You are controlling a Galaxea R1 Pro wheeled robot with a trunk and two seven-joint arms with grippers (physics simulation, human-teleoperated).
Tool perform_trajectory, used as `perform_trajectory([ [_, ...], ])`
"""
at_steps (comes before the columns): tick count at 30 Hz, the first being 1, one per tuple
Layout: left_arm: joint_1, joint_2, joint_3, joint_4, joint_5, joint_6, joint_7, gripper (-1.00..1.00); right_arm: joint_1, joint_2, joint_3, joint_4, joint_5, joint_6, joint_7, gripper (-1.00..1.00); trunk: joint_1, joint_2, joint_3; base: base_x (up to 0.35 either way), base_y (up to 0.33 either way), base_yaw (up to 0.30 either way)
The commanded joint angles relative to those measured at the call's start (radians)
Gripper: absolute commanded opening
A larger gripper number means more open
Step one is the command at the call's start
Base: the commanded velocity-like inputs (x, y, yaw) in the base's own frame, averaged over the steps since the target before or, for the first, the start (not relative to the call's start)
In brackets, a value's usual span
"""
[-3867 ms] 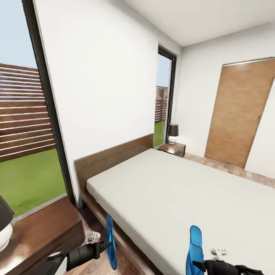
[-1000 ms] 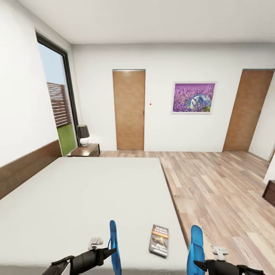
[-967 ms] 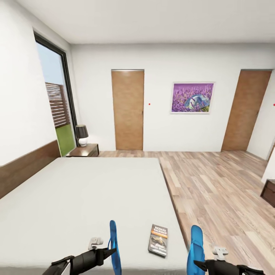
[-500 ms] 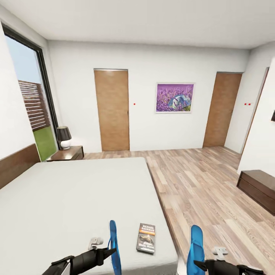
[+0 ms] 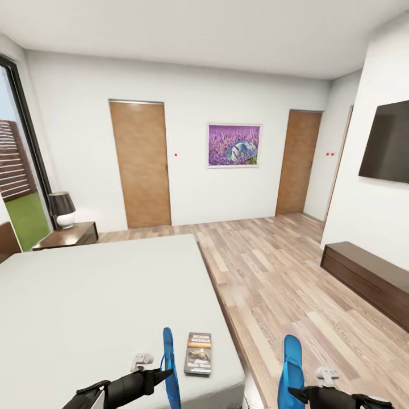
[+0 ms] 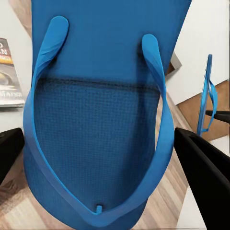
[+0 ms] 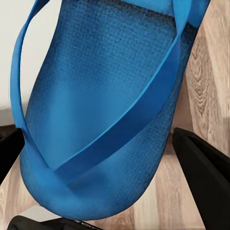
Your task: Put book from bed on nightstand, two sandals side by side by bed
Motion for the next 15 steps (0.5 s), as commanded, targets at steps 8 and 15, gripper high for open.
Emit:
perform_trajectory([
  [8,0.000,-0.001,0.009,-0.002,-0.008,0.010,-0.006,-1.00,-0.001,-0.001,0.003,-0.001,-0.012,0.009,0.002,-1.00,0.000,-0.001,0.000,0.000,0.000,-0.281],
  [15,0.000,0.000,0.009,-0.002,-0.008,0.010,-0.006,-1.00,-0.001,-0.001,0.003,-0.001,-0.012,0.009,0.003,-1.00,0.000,-0.001,0.000,0.000,0.000,-0.281],
])
